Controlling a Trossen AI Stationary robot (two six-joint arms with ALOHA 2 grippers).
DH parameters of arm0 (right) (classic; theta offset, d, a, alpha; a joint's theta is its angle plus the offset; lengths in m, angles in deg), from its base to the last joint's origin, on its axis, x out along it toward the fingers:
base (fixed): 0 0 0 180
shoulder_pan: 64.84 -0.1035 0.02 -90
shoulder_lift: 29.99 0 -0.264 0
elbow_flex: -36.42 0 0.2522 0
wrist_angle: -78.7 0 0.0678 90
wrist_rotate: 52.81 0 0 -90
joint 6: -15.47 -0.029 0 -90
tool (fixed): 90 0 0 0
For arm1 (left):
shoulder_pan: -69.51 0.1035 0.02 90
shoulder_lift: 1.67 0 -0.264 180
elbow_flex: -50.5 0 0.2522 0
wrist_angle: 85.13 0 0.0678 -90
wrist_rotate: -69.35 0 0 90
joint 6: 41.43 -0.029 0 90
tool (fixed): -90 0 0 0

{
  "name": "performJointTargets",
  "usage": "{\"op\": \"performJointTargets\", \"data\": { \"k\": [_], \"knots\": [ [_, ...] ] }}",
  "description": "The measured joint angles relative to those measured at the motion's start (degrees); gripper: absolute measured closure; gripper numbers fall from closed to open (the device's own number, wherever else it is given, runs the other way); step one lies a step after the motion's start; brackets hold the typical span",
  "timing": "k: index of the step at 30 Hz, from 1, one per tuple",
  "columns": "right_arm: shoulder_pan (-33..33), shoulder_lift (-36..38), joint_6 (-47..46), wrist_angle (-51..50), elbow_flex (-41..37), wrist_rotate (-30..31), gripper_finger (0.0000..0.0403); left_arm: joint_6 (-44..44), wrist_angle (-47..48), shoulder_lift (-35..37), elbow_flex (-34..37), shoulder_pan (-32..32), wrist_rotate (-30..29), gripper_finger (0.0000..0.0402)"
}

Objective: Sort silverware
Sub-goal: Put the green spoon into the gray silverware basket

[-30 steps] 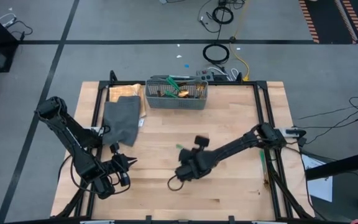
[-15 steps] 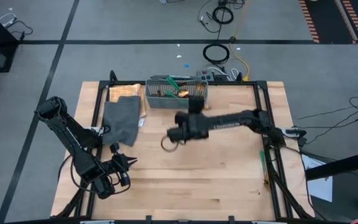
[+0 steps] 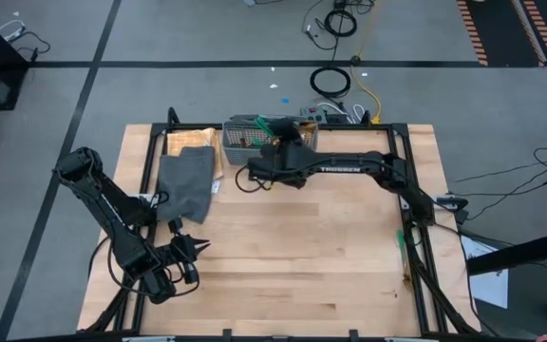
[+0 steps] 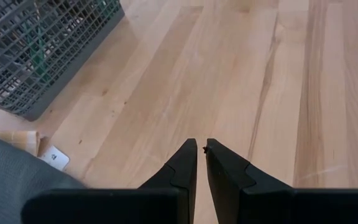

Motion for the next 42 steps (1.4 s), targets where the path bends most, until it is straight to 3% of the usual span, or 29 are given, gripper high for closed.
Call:
{"op": "performJointTargets", "data": {
  "k": [3,7,30,33,37,42],
  "knots": [
    [0.1,-1.2,9.9,4.7,-0.2,1.4,0.0403,-0.1,0.1,0.0,0.0,0.0,0.0,0.0358],
    [0.5,-2.1,16.6,7.9,-0.2,1.9,0.0403,-0.2,0.4,0.0,0.0,0.0,-0.2,0.0358],
    [0.8,-11.3,28.9,10.0,-0.2,-4.5,0.0403,-0.1,1.3,0.0,0.0,0.0,-0.4,0.0358],
    [0.8,-11.4,28.8,10.3,-0.2,-7.8,0.0402,-0.1,1.5,0.0,0.0,0.0,-0.4,0.0358],
    [0.2,-11.4,27.6,10.0,-0.1,-11.1,0.0376,-0.1,1.5,0.0,0.0,0.0,-0.4,0.0358],
    [-0.4,-11.4,26.6,10.1,-0.1,-10.8,0.0317,-0.2,1.5,0.0,0.0,0.0,-0.4,0.0358]
  ]
}}
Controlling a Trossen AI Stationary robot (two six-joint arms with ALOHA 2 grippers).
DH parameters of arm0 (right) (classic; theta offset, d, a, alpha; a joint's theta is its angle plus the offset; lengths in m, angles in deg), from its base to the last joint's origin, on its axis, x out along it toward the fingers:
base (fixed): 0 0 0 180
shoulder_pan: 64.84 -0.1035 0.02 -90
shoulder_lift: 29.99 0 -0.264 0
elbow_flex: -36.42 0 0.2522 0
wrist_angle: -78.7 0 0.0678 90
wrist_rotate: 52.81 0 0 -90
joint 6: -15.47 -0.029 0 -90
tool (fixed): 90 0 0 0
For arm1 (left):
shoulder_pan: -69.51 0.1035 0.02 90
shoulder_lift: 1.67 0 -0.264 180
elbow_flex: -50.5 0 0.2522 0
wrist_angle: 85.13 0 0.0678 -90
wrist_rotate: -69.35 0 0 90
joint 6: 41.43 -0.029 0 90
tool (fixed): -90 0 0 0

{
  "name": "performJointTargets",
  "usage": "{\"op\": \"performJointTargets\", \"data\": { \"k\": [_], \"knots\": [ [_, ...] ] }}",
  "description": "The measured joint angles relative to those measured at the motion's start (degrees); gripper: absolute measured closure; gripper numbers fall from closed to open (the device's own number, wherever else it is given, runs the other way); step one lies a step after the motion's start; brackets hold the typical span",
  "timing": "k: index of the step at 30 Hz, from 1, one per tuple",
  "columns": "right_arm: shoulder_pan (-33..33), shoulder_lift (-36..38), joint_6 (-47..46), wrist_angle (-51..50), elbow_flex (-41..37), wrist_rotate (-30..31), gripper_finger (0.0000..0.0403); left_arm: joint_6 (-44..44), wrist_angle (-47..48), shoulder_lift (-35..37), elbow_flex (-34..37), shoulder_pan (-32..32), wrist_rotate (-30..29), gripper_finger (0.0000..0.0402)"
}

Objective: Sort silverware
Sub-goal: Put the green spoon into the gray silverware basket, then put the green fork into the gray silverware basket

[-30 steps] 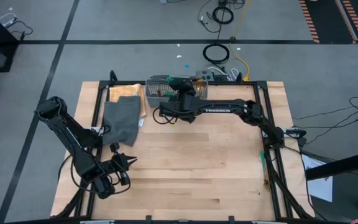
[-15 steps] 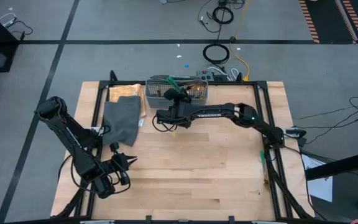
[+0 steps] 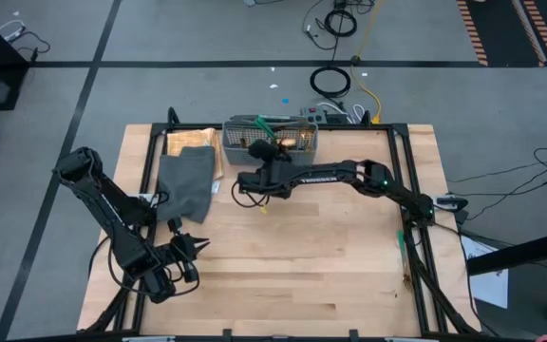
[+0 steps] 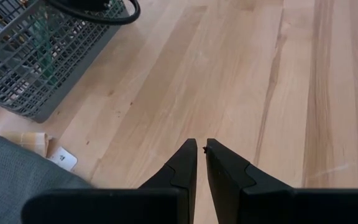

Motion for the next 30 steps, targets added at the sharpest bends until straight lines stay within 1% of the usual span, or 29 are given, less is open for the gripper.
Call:
{"op": "performJointTargets", "data": {
  "k": [4,8,11,14,16,18,19,20,22,24,25,26,30],
  "knots": [
    [-0.2,0.6,-3.5,0.1,0.0,-0.1,0.0275,0.0,0.0,0.0,0.0,0.0,0.0,0.0358],
    [-0.5,1.6,-7.0,0.2,1.6,0.1,0.0251,0.0,0.0,0.0,0.0,0.0,0.0,0.0358],
    [-0.7,1.8,-9.1,-0.1,4.4,1.2,0.0244,0.0,0.0,0.0,0.0,0.0,-0.3,0.0358],
    [-1.3,1.9,-13.1,-2.2,7.2,5.2,0.0245,0.0,0.0,0.0,0.0,0.0,-0.7,0.0358],
    [-1.9,3.2,-17.6,-5.0,9.3,7.0,0.0248,0.0,0.0,0.0,0.0,0.0,-1.3,0.0358],
    [-2.6,5.7,-25.3,-8.7,11.2,7.0,0.0253,-0.4,0.1,0.0,0.0,0.0,-4.7,0.0358],
    [-3.1,7.7,-30.7,-11.5,11.7,5.1,0.0256,-1.1,0.1,0.0,0.0,0.0,-7.6,0.0358],
    [-3.4,9.9,-37.0,-14.4,11.7,0.6,0.0258,-1.3,0.2,0.0,0.0,0.0,-11.0,0.0358],
    [-3.7,14.9,-49.4,-20.6,11.7,-11.2,0.0263,-1.3,0.5,0.0,0.0,0.0,-18.0,0.0358],
    [-3.6,20.0,-57.7,-25.5,11.3,-22.4,0.0266,-2.0,0.5,0.0,0.0,0.0,-23.8,0.0358],
    [-3.7,22.7,-60.1,-26.4,10.8,-26.5,0.0267,-3.3,0.4,0.1,0.0,0.0,-25.6,0.0358],
    [-4.0,25.3,-61.0,-26.3,10.0,-29.3,0.0268,-4.6,0.5,0.3,0.0,0.0,-26.8,0.0359],
    [-7.5,35.5,-57.8,-21.1,4.9,-35.8,0.0268,-9.5,0.4,2.3,-0.6,-0.1,-27.7,0.0359]
  ]
}}
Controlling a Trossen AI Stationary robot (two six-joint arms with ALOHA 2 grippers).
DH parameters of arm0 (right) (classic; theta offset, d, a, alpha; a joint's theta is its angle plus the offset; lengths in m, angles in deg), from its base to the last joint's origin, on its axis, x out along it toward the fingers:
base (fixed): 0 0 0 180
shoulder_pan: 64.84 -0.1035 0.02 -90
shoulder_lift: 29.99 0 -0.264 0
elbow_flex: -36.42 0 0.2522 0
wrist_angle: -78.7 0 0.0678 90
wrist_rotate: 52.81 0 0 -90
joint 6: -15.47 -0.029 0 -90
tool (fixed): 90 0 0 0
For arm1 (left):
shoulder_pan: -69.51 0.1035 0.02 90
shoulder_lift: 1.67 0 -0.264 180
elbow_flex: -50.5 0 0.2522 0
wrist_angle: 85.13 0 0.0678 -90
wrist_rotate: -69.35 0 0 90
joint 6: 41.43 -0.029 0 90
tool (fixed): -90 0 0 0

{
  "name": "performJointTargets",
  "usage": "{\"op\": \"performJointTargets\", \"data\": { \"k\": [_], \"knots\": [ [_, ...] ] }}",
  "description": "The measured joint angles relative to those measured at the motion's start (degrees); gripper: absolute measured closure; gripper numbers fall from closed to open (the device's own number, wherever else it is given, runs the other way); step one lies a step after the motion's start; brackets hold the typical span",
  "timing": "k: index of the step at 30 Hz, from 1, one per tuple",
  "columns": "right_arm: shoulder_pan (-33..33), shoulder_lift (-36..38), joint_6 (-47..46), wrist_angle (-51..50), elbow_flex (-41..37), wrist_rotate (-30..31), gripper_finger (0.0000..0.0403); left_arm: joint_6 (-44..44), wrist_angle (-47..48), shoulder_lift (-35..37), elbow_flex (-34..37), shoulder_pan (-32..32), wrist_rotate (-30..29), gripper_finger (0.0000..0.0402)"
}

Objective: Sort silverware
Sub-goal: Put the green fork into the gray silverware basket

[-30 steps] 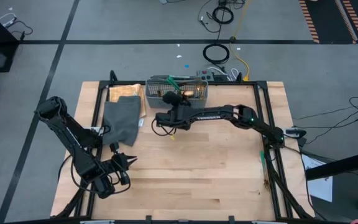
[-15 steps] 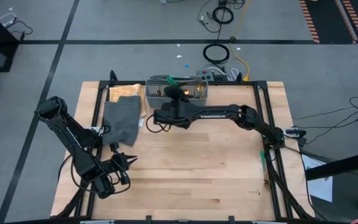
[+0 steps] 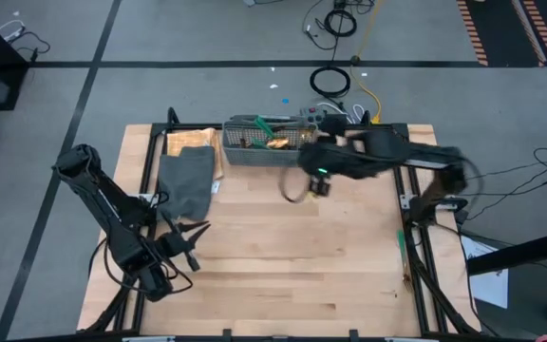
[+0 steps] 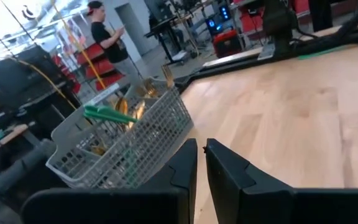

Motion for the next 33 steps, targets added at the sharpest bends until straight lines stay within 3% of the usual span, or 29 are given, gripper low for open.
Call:
{"op": "performJointTargets", "data": {
  "k": [3,7,11,14,18,20,22,29,31,33],
  "knots": [
    [-3.8,8.5,3.4,7.1,-7.6,-3.0,0.0268,-3.3,-0.1,3.1,-0.2,-1.0,0.1,0.0359],
    [-8.5,22.6,5.9,19.7,-23.6,-2.8,0.0268,-10.7,-1.2,9.9,-0.2,-2.6,-0.7,0.0359],
    [-10.4,36.3,6.0,32.4,-42.1,-2.7,0.0268,-26.7,-7.9,19.1,-0.2,-3.5,2.2,0.0359],
    [-10.4,46.2,5.8,41.6,-54.6,-2.5,0.0268,-47.2,-22.3,26.5,-0.2,-2.9,15.5,0.0359],
    [-10.4,56.8,4.6,52.2,-67.7,-2.5,0.0268,-71.9,-40.3,34.1,-0.2,0.0,48.6,0.036],
    [-10.4,61.2,4.5,56.3,-73.1,-2.8,0.0268,-78.1,-42.7,37.0,-0.3,1.2,56.0,0.036],
    [-10.4,65.1,4.4,59.0,-78.0,-2.8,0.0268,-80.3,-41.0,39.6,-0.2,1.9,57.0,0.036],
    [-10.4,76.9,0.8,65.1,-90.2,-2.7,0.0268,-77.3,-37.9,48.4,7.1,4.3,50.6,0.036],
    [-10.4,78.7,-3.7,67.9,-92.6,-2.8,0.0268,-74.9,-38.4,50.7,9.8,4.7,50.4,0.036],
    [-10.4,78.9,-14.0,68.6,-93.9,-7.3,0.0268,-71.9,-39.5,52.6,12.6,5.0,49.8,0.036]
  ]
}}
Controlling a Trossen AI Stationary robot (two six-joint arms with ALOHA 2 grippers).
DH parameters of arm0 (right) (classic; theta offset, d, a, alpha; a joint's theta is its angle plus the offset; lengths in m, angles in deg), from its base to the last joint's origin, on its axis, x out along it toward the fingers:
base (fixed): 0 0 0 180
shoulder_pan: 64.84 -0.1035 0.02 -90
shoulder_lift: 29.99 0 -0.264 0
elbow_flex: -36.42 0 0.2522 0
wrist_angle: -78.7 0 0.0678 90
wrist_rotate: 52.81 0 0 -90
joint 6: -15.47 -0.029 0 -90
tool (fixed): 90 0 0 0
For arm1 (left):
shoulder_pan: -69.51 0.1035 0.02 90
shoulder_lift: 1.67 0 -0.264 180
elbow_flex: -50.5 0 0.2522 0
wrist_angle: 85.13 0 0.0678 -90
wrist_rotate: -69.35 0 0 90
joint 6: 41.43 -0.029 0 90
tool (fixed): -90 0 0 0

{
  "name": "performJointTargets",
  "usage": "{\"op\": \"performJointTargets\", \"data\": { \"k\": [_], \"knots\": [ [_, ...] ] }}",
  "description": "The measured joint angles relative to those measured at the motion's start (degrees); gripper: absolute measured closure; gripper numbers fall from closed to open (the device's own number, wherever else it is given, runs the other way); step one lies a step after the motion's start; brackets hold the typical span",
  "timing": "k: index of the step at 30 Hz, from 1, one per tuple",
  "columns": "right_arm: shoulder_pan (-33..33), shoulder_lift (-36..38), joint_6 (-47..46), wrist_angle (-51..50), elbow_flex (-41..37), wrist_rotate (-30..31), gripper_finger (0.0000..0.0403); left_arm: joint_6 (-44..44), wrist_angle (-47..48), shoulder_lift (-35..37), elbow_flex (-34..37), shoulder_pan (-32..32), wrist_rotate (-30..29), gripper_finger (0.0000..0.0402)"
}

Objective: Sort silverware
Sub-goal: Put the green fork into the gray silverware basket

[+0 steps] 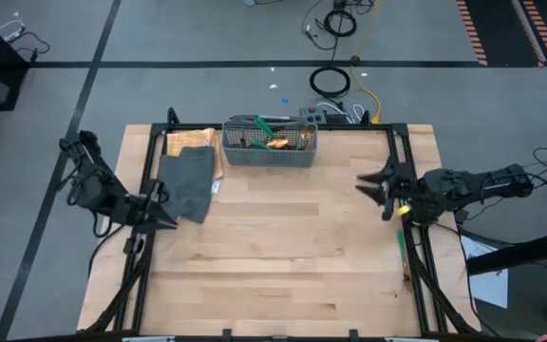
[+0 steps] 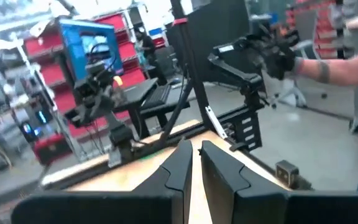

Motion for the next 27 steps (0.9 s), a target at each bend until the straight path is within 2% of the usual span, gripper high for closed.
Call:
{"op": "performJointTargets", "data": {
  "k": [3,5,8,10,12,15,17,19,20,22,27],
  "knots": [
    [-0.1,-4.7,-16.7,-4.5,-0.5,-10.3,0.0268,4.6,-0.3,1.3,3.4,0.1,-0.2,0.036],
    [-0.9,-11.3,-22.7,-5.0,-0.7,-15.8,0.0268,7.9,-0.6,1.4,5.0,0.1,-1.3,0.036],
    [-2.7,-23.3,-22.8,4.7,0.8,-20.4,0.0268,11.9,-0.5,0.9,6.8,0.1,-3.6,0.0359],
    [-3.4,-31.5,-20.6,5.1,5.0,-23.0,0.0268,13.7,-0.6,0.4,7.7,0.1,-5.0,0.0359],
    [-3.8,-39.1,-20.8,-6.7,10.8,-24.0,0.0268,14.4,-1.3,0.2,8.7,0.1,-5.2,0.0359],
    [-3.2,-49.9,-30.4,-37.3,20.5,-25.0,0.0268,14.4,-1.6,-0.5,9.5,0.1,-5.3,0.0359],
    [-3.3,-55.8,-34.2,-54.4,25.5,-29.3,0.0268,14.9,-1.5,-0.9,9.6,0.1,-5.3,0.0359],
    [-4.7,-60.1,-36.6,-66.5,27.8,-32.2,0.0268,15.6,-1.6,-1.4,9.6,0.1,-5.4,0.0359],
    [-5.5,-61.3,-37.6,-69.4,28.3,-32.3,0.0268,15.8,-1.6,-1.5,9.6,0.1,-5.4,0.0359],
    [-7.1,-62.2,-40.8,-69.1,27.7,-32.2,0.0268,15.9,-1.5,-1.9,9.6,0.1,-5.4,0.0359],
    [-12.4,-62.5,-57.4,-58.4,21.8,-32.5,0.0268,15.9,-1.4,-3.1,9.6,0.1,-5.4,0.0359]
  ]
}}
